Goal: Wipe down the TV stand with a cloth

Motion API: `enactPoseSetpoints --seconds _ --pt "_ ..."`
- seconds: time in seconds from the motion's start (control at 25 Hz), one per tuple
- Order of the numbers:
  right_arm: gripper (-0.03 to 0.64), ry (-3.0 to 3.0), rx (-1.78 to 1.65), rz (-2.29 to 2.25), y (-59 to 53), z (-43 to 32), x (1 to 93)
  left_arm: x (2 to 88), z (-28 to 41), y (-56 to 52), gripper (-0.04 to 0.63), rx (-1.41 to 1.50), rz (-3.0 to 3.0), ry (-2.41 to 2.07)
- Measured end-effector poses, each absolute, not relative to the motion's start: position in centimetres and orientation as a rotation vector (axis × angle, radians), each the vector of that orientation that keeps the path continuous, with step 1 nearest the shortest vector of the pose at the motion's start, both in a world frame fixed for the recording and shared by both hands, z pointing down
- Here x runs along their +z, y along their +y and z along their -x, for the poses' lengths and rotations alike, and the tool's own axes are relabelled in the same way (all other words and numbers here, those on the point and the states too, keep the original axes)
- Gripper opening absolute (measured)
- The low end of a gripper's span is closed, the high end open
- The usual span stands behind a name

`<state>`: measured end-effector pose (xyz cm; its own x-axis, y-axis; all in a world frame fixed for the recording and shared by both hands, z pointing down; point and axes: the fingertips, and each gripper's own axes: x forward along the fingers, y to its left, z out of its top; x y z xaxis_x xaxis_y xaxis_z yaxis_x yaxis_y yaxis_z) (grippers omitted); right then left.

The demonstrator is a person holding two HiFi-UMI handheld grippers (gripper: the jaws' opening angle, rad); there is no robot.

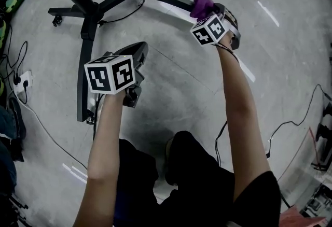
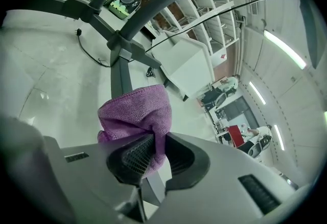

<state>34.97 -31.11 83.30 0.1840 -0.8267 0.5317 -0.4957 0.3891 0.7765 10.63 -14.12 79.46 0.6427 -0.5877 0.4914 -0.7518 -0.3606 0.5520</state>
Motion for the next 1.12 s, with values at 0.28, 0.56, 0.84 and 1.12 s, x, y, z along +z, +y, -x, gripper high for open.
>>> enactPoseSetpoints --seconds 0.28,0.56,0.84,1.12 --pt "0.075 -1.418 -0.337 -1.27 -29.5 -38.5 83.3 80.3 -13.0 -14.1 0.008 0.267 -2.076 -0.985" --pt "0.075 -1.371 -0.299 -1.31 -27.5 -42.9 83.3 81.0 -15.2 -13.9 0.008 0.277 -2.086 -0.943" --pt "0.075 -1.342 -0.284 -1.31 -26.4 -44.8 83.5 81.5 -16.8 -13.6 0.008 0.293 -2.092 -0.911" --pt "0.075 -1.334 -0.262 -1.327 -25.9 -45.5 83.5 81.7 -17.6 -13.3 0.008 0.298 -2.095 -0.89"
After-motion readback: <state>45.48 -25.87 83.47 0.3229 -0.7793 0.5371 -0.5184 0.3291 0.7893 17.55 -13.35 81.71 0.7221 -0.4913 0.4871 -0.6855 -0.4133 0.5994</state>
